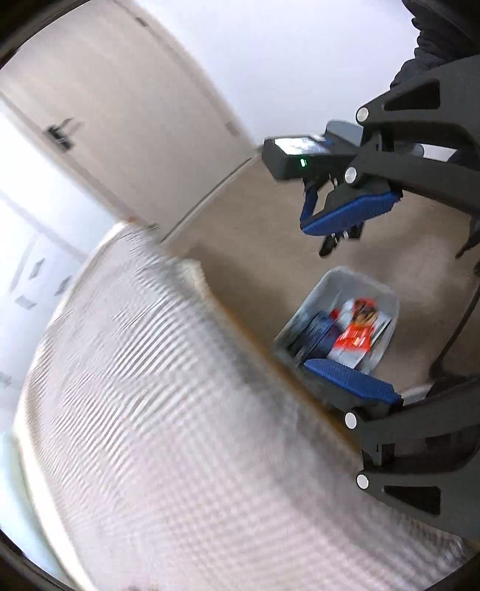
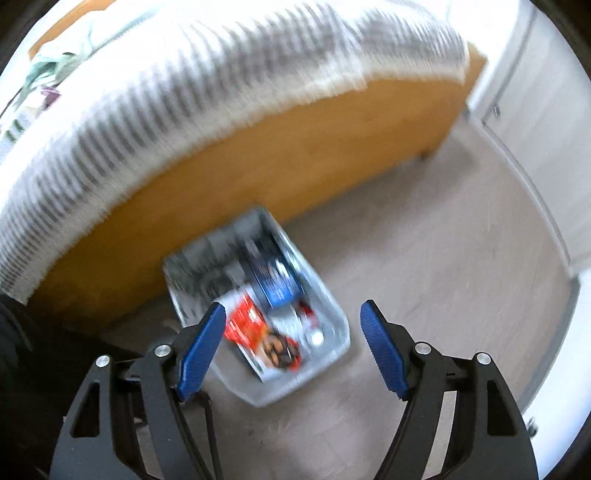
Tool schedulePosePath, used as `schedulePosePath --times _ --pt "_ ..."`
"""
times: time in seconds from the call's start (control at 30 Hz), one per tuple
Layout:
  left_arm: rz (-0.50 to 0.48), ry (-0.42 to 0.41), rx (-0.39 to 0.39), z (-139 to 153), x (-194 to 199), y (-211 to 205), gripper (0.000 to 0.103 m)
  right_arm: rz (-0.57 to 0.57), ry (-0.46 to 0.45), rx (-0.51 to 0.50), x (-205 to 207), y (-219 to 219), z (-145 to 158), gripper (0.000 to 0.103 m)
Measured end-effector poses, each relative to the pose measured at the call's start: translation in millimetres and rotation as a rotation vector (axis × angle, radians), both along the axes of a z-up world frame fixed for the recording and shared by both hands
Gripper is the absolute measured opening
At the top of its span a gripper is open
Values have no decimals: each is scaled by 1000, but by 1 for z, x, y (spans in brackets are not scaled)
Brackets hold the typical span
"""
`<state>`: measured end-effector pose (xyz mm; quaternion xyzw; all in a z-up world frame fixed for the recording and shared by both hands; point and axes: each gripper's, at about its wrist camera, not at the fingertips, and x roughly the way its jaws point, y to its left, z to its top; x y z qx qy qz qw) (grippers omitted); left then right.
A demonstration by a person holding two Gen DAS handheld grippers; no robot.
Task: Collect trash
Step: 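Move both tools back over the milk carton on the bed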
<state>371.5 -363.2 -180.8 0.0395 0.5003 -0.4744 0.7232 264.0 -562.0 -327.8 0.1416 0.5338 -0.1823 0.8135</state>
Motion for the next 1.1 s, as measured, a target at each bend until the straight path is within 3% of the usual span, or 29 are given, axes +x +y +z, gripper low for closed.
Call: schedulePosePath --times 0.2,0.37,0.5,0.57,0.6,0.7,0.8,0.97,1.07,1.1 --pt "214 -131 -6 34 45 102 68 187 -173 -77 86 45 79 72" --pt "427 -164 -8 45 94 185 69 330 -319 -4 185 86 123 72" --pt "610 -197 18 45 132 238 70 444 -378 46 281 129 143 72" --pt "684 -195 28 43 149 264 71 509 -377 38 328 153 145 71" --pt "714 -191 29 40 158 276 71 539 -368 30 353 167 144 60" --pt "784 -193 45 40 181 299 71 608 -308 26 428 199 134 40" --pt "832 -189 52 34 192 320 71 643 -289 28 488 219 125 38" --pt "869 -174 64 27 205 338 71 692 -230 123 564 239 105 38" --pt "887 -179 73 25 210 341 71 737 -181 152 576 245 94 36" --pt "892 -178 73 25 211 340 71 765 -165 189 574 249 89 30"
